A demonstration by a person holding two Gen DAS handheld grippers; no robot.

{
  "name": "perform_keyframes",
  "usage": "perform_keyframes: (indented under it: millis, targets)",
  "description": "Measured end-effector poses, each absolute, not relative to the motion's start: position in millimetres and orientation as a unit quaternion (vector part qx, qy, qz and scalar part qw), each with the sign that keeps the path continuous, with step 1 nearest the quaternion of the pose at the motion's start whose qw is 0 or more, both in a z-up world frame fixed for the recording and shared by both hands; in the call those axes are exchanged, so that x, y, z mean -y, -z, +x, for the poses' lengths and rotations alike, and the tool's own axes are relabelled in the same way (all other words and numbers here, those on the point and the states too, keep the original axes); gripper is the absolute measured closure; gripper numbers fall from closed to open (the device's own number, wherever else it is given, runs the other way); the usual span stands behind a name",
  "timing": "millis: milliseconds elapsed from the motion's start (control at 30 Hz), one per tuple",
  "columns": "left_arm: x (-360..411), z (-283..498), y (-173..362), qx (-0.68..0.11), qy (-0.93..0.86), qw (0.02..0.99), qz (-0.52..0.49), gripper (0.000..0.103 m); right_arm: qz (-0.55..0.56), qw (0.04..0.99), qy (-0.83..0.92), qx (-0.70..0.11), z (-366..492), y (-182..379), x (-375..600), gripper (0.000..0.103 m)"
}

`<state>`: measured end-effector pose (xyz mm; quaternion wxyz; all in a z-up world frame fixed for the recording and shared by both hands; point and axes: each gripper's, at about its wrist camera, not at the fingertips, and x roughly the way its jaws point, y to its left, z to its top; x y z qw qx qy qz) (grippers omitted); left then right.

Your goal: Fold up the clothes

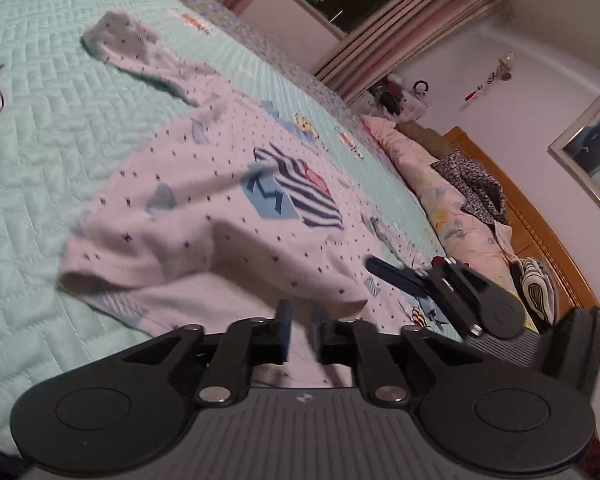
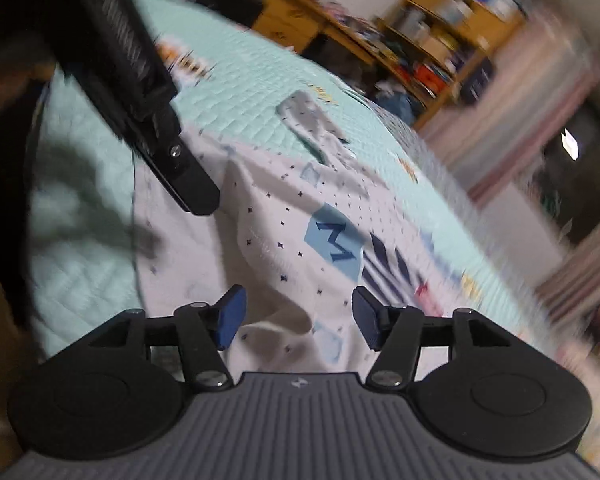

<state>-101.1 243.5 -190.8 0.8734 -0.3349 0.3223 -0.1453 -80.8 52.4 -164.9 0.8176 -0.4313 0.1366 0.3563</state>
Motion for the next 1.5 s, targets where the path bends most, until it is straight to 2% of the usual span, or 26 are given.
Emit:
perform_keyframes:
  millis: [67,100,167,367,533,733,967,1233,1400,1500]
  targets:
    - [-245,-101,196,-0.326,0.132,0.867,-0.352,0.086,-0.447,0.809,-0.358,-0.132,-75,169,-56,0.071]
    - [-246,-101,199,-0.328,0.125,0.863,-0.363,0.086,-0.432,0.815,-0.362,-0.137,-71,165,-55,0.103]
    - [-252,-101,206,-0.327,0.115,0.854,-0.388,0.085,-0.360,0.840,-0.375,-0.156,-63,150,-48,0.102]
    - [-269,-103,222,-0.307,0.091,0.828,-0.461,0.080,-0.045,0.871,-0.416,-0.255,-21,114,-4,0.101]
    - [-273,-99,233,-0.286,0.112,0.802,-0.512,0.074,0.078,0.853,-0.424,-0.295,-7,114,14,0.101]
    - [-281,-102,237,-0.258,0.122,0.789,-0.544,0.071,0.137,0.839,-0.417,-0.321,-6,119,18,0.101]
    - [-295,-112,238,-0.247,0.081,0.786,-0.561,0.071,0.153,0.829,-0.416,-0.340,-6,125,16,0.101]
    - [-304,-136,204,-0.224,0.002,0.827,-0.516,0.070,0.137,0.834,-0.408,-0.346,-3,125,10,0.101]
    - [-270,-117,185,-0.258,0.114,0.855,-0.435,0.070,0.185,0.816,-0.413,-0.360,4,129,14,0.101]
    - [-243,-104,190,-0.282,0.170,0.852,-0.406,0.066,0.227,0.802,-0.414,-0.366,11,128,20,0.101]
